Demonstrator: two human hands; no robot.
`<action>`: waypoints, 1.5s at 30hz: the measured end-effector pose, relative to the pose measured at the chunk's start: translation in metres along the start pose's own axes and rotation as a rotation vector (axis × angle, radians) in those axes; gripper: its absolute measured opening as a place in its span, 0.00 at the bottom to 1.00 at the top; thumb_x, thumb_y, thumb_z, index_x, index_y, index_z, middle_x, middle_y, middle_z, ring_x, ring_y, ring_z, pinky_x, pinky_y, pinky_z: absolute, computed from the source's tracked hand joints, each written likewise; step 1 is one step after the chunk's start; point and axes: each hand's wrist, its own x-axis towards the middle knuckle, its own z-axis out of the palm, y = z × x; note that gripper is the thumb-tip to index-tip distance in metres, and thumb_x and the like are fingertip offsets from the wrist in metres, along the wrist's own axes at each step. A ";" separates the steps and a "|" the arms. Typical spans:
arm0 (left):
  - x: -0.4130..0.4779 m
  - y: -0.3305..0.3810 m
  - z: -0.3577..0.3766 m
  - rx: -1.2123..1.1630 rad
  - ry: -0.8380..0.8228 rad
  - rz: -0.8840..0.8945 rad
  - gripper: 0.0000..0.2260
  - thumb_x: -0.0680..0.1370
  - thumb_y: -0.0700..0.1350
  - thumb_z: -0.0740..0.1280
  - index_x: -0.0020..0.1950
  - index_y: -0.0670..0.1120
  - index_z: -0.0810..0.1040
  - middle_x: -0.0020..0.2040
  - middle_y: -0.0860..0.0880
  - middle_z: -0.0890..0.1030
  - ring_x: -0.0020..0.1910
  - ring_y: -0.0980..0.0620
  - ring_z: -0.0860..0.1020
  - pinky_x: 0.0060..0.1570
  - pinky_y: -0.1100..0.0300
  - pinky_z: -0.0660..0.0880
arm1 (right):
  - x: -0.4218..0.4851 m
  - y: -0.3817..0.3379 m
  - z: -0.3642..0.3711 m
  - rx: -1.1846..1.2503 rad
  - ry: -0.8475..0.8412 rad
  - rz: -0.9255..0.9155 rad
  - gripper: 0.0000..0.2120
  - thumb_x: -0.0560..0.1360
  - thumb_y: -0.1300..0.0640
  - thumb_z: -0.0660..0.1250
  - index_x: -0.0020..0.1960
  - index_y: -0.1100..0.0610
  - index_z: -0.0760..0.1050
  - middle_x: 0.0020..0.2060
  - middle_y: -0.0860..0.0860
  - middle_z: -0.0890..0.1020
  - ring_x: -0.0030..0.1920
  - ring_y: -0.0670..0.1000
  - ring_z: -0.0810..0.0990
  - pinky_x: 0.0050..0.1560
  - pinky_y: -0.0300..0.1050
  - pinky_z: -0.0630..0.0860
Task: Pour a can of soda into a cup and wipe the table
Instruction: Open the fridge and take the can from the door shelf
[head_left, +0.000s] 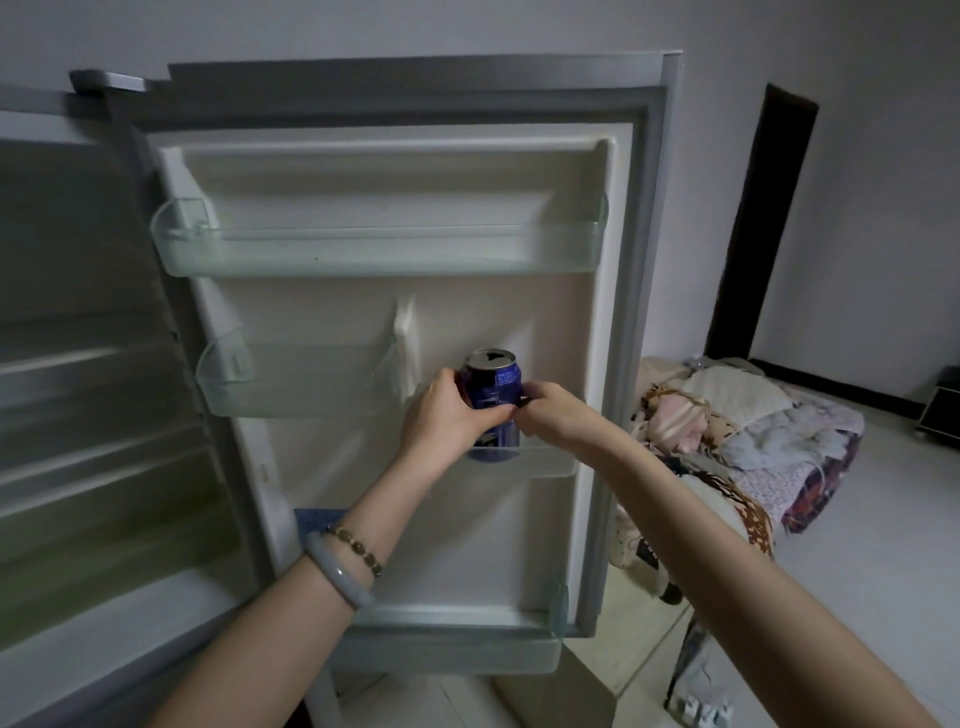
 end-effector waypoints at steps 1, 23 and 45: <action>-0.001 0.002 -0.001 0.002 0.003 0.001 0.25 0.61 0.58 0.76 0.51 0.47 0.74 0.51 0.48 0.81 0.49 0.48 0.79 0.43 0.58 0.73 | -0.001 -0.002 -0.001 0.010 -0.014 0.015 0.08 0.67 0.66 0.59 0.44 0.62 0.74 0.31 0.49 0.73 0.33 0.47 0.70 0.34 0.36 0.66; -0.054 0.034 -0.059 -0.269 0.026 0.274 0.26 0.60 0.56 0.78 0.53 0.49 0.77 0.47 0.56 0.81 0.46 0.58 0.79 0.47 0.58 0.77 | -0.101 -0.037 -0.020 0.146 0.058 -0.191 0.30 0.71 0.75 0.55 0.69 0.55 0.67 0.54 0.49 0.77 0.55 0.47 0.76 0.49 0.32 0.73; -0.190 -0.016 -0.024 -0.147 -0.061 0.086 0.28 0.56 0.57 0.79 0.52 0.54 0.75 0.46 0.61 0.79 0.49 0.64 0.77 0.47 0.67 0.72 | -0.183 0.065 0.032 0.320 -0.238 -0.124 0.35 0.71 0.78 0.53 0.57 0.38 0.65 0.54 0.36 0.74 0.49 0.28 0.75 0.48 0.25 0.73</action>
